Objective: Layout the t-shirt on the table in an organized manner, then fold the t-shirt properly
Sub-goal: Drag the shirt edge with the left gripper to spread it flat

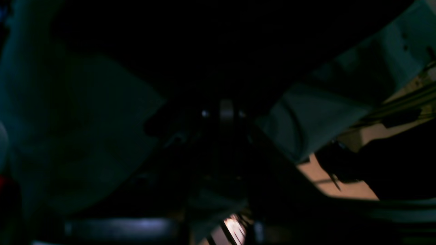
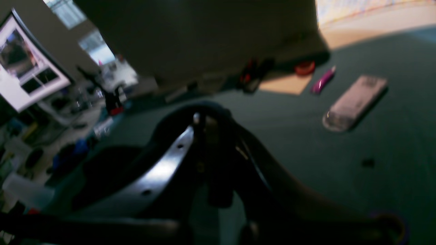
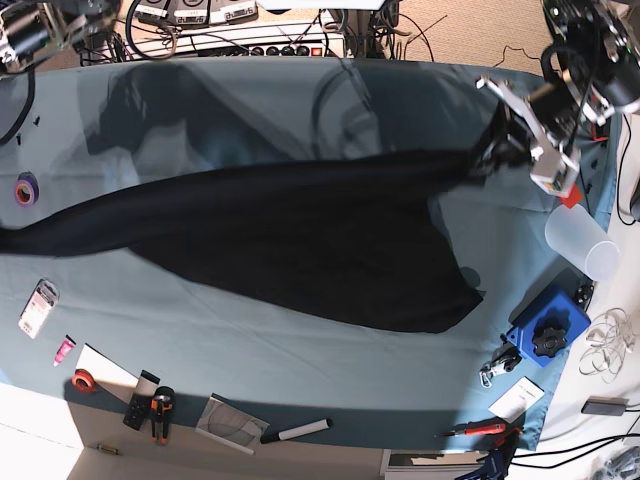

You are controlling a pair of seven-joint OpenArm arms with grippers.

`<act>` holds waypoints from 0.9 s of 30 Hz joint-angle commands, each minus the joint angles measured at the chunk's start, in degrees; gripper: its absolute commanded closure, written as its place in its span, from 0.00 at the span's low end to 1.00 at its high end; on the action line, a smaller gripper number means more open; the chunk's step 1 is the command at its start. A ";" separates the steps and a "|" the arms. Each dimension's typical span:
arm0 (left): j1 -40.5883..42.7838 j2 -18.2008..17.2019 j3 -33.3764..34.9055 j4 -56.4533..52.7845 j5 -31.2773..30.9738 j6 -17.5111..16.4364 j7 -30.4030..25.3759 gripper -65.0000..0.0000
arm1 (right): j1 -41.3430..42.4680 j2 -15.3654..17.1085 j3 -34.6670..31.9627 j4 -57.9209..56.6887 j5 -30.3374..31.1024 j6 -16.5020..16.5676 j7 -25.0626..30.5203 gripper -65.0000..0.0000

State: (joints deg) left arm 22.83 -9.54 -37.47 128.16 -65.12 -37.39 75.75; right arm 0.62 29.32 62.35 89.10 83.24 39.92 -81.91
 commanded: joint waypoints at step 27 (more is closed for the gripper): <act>19.69 -0.48 -0.20 0.85 -6.05 -2.61 -0.57 1.00 | -2.36 1.64 -11.04 0.87 -18.38 0.08 6.99 1.00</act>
State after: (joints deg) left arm 42.02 -9.58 -37.47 128.14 -69.71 -39.72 76.23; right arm -2.68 29.15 50.94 89.10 62.78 39.92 -76.58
